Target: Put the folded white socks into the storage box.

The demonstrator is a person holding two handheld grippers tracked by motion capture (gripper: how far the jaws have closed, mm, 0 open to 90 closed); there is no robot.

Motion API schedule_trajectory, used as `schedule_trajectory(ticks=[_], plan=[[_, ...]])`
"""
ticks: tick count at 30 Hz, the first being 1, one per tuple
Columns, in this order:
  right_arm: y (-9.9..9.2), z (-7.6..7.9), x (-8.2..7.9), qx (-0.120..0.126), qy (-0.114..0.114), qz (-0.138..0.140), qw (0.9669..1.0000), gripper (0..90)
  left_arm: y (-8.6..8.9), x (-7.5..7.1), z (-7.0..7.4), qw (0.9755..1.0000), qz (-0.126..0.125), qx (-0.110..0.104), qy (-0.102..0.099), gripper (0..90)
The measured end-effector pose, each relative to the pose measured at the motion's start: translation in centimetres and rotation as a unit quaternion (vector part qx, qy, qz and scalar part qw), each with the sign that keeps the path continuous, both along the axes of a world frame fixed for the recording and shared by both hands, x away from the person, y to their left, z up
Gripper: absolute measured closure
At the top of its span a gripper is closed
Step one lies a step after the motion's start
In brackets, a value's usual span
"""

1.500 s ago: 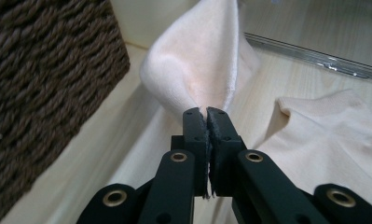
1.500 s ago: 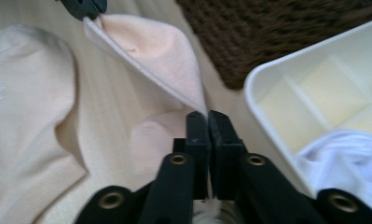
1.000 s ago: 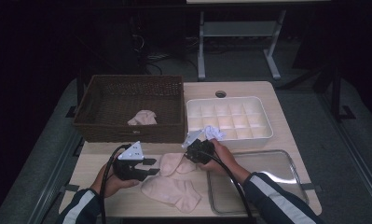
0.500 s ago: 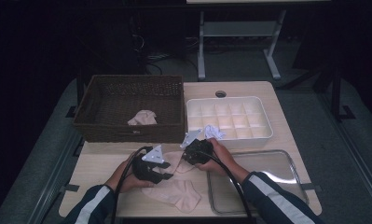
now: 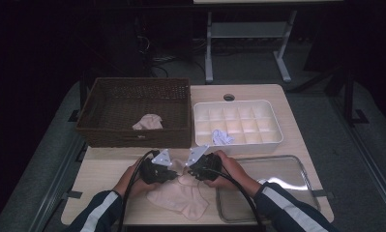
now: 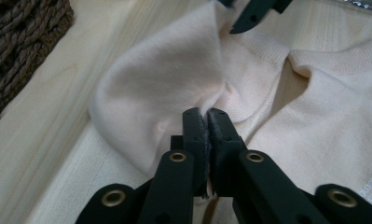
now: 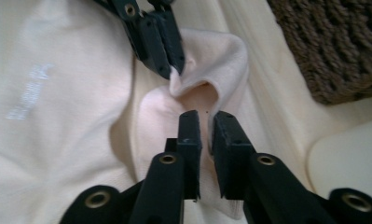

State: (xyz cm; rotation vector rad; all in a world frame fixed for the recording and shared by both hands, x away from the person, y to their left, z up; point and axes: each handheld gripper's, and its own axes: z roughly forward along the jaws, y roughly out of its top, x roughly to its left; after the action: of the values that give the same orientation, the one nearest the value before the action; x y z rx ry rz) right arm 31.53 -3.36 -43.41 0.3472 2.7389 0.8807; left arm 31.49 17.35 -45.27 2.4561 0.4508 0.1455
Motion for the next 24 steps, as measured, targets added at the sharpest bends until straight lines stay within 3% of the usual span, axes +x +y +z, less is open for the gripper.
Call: schedule_trajectory(ticks=[2,3,6,9,11,13,15,17,19,20,22,24], plan=[[-0.2,0.2,0.3,-0.004,-0.017,-0.024,0.9996,68.1,0.3,-0.1,0.6,0.9999,0.000,-0.016,-0.002,87.4],[-0.6,0.5,0.6,0.010,-0.010,-0.035,0.9993,65.8,0.5,-0.1,1.0,0.9997,0.000,-0.023,-0.004,87.4],[-1.6,1.3,0.9,0.026,-0.017,-0.047,0.9984,67.1,1.1,-0.3,2.2,0.9988,0.010,-0.047,-0.012,87.4],[-2.0,2.0,0.7,0.041,-0.023,-0.042,0.9980,80.7,1.6,-0.2,3.0,0.9977,0.021,-0.060,-0.020,87.2],[-1.9,2.4,0.2,0.048,-0.023,-0.033,0.9980,87.0,1.8,-0.1,3.2,0.9976,0.028,-0.059,-0.026,87.1],[-1.8,2.8,-0.2,0.055,-0.026,-0.019,0.9979,89.4,1.8,0.2,3.2,0.9971,0.036,-0.061,-0.026,87.0],[-1.4,2.9,-0.7,0.070,-0.011,-0.014,0.9974,89.5,1.8,0.4,3.1,0.9970,0.043,-0.058,-0.029,86.9],[-0.6,2.3,-1.0,0.063,0.001,-0.004,0.9980,86.2,1.6,0.7,3.1,0.9967,0.046,-0.059,-0.031,86.8],[0.2,1.1,-1.0,0.045,-0.001,0.002,0.9990,81.1,1.6,1.0,3.1,0.9965,0.048,-0.058,-0.035,86.9],[0.2,1.1,-1.0,0.045,-0.001,0.002,0.9990,81.1,1.6,1.0,3.1,0.9965,0.048,-0.058,-0.035,86.9],[1.3,-0.9,-0.4,0.031,0.013,0.002,0.9994,81.5,1.6,1.3,3.2,0.9961,0.056,-0.052,-0.043,86.9],[1.5,-1.7,-0.1,0.020,0.015,-0.001,0.9997,83.4,1.9,1.6,3.2,0.9954,0.064,-0.054,-0.045,87.0]])
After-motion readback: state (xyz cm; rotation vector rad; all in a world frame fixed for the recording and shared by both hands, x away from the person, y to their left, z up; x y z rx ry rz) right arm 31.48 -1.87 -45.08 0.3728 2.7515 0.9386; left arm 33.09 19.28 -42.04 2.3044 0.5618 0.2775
